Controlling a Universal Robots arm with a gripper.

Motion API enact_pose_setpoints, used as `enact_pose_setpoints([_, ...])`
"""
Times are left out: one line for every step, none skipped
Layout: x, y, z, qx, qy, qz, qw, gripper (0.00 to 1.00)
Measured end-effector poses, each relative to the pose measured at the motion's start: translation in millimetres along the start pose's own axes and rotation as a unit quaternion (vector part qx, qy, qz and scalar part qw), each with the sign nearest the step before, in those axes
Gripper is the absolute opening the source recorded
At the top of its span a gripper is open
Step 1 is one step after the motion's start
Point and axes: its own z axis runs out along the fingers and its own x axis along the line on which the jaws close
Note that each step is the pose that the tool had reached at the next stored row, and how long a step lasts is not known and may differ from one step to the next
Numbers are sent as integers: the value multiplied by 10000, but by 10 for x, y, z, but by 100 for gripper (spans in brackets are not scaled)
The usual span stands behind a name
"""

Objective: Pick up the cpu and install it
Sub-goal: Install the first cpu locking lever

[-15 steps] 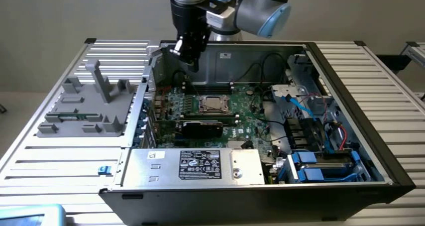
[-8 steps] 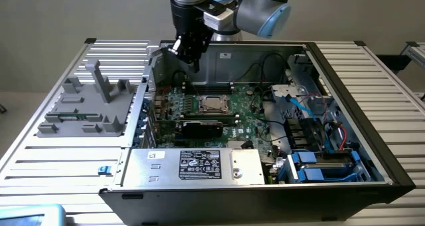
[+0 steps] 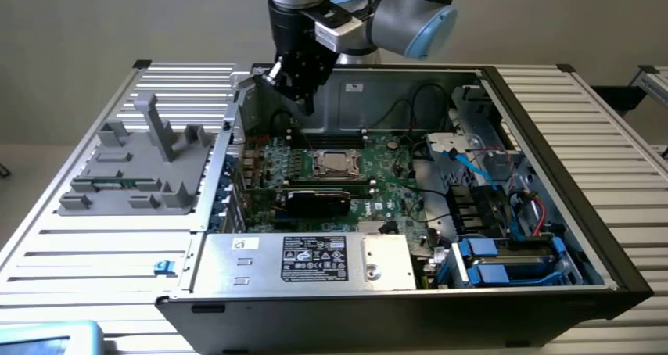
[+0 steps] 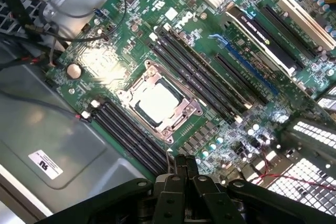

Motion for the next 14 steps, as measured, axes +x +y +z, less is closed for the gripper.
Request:
enact_pose_setpoints([0,0,2,-5,3,86,10000,11])
enact_pose_setpoints([0,0,4,-11,5,173,9998,11])
enact_pose_setpoints([-1,0,5,-16,8,257,9997,11])
enact_pose_setpoints([-1,0,7,-22,10,340,9994,11])
enact_pose_setpoints([-1,0,9,-27,13,424,9991,11])
enact_pose_setpoints([-1,0,10,-32,15,507,9987,11])
enact_pose_setpoints([-1,0,11,-38,18,591,9982,11])
enact_pose_setpoints([-1,0,12,-44,20,682,9977,11])
enact_pose_setpoints([-1,0,14,-49,23,765,9971,11])
enact_pose_setpoints([-1,0,15,-54,26,848,9964,11])
enact_pose_setpoints([-1,0,16,-60,29,932,9956,11])
enact_pose_setpoints([-1,0,18,-65,32,1018,9948,11])
enact_pose_setpoints([-1,1,20,-71,34,1103,9939,11])
enact_pose_setpoints([-1,1,22,-76,37,1188,9929,11])
